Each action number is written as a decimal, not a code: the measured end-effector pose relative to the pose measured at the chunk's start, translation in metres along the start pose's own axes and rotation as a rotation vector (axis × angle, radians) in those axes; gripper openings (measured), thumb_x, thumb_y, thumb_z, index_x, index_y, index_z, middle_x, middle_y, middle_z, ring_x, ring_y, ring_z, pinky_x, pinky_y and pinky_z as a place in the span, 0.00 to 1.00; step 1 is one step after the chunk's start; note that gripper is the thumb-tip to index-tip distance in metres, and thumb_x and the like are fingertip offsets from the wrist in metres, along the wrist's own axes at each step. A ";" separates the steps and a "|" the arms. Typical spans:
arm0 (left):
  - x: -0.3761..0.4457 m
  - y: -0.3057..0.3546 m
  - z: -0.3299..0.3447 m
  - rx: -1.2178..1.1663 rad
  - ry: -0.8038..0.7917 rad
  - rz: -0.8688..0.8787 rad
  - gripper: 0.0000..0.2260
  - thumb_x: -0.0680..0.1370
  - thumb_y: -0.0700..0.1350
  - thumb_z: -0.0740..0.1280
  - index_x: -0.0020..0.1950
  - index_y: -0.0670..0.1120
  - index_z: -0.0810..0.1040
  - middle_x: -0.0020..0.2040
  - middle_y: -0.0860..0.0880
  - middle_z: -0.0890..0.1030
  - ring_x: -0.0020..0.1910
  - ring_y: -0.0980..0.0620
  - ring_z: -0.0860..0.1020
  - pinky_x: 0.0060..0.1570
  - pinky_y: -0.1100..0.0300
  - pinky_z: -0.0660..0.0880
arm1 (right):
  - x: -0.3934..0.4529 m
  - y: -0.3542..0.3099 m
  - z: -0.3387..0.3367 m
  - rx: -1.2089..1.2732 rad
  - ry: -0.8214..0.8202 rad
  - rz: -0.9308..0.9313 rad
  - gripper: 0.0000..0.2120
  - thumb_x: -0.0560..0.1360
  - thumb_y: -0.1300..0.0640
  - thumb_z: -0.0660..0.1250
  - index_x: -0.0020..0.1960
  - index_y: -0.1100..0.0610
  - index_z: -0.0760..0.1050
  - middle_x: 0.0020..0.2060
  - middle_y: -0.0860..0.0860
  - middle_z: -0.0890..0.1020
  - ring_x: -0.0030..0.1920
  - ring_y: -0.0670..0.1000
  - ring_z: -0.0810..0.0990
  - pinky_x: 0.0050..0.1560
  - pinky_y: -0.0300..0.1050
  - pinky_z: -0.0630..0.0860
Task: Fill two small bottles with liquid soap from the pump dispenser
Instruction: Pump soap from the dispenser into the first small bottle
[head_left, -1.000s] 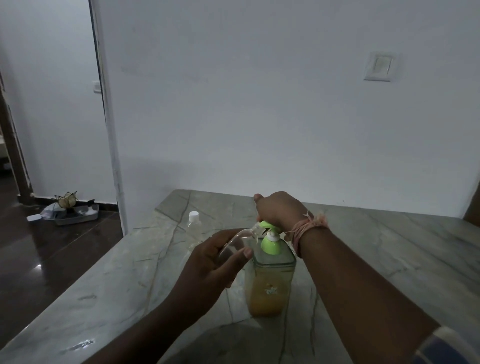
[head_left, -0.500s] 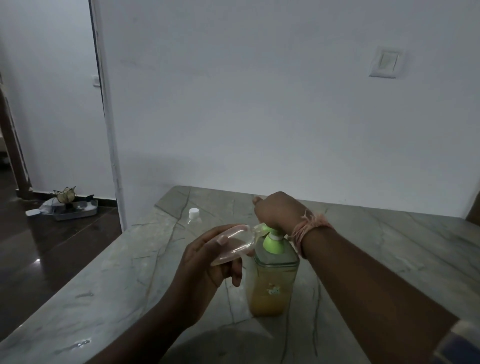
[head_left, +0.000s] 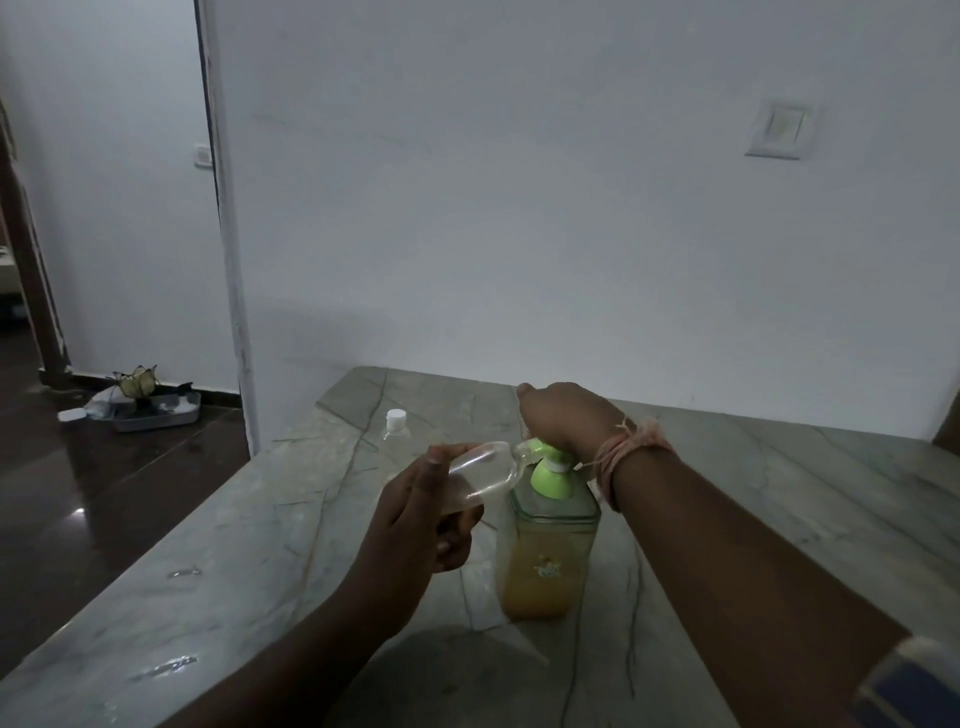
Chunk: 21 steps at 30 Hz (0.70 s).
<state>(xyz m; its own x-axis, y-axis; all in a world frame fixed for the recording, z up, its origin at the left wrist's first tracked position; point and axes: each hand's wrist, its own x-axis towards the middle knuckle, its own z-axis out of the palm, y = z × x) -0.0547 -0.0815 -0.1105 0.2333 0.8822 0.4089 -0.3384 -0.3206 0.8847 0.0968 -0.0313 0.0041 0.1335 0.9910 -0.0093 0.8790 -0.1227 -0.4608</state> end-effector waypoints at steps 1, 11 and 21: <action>0.000 0.000 0.000 0.004 -0.002 0.001 0.25 0.78 0.64 0.60 0.62 0.47 0.80 0.31 0.45 0.73 0.24 0.56 0.66 0.25 0.64 0.64 | 0.001 0.001 0.001 -0.007 0.012 -0.009 0.22 0.84 0.59 0.45 0.71 0.63 0.69 0.68 0.62 0.74 0.68 0.61 0.71 0.68 0.50 0.68; -0.004 0.000 -0.001 0.055 -0.016 0.011 0.27 0.79 0.61 0.54 0.66 0.44 0.77 0.30 0.48 0.73 0.24 0.56 0.65 0.24 0.64 0.65 | 0.000 -0.004 0.002 0.045 0.059 0.045 0.21 0.83 0.57 0.46 0.73 0.58 0.67 0.66 0.61 0.74 0.65 0.61 0.72 0.63 0.50 0.71; -0.005 -0.001 -0.001 0.062 0.011 0.010 0.25 0.78 0.61 0.57 0.64 0.45 0.78 0.31 0.47 0.74 0.24 0.56 0.67 0.24 0.63 0.65 | -0.003 -0.005 0.004 -0.006 0.061 0.047 0.21 0.84 0.59 0.46 0.75 0.60 0.63 0.66 0.63 0.74 0.66 0.62 0.72 0.65 0.52 0.71</action>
<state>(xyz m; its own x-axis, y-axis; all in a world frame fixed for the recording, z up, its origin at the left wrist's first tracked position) -0.0567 -0.0856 -0.1134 0.2203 0.8823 0.4159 -0.2836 -0.3500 0.8928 0.0902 -0.0330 0.0033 0.2022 0.9791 0.0229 0.8736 -0.1698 -0.4561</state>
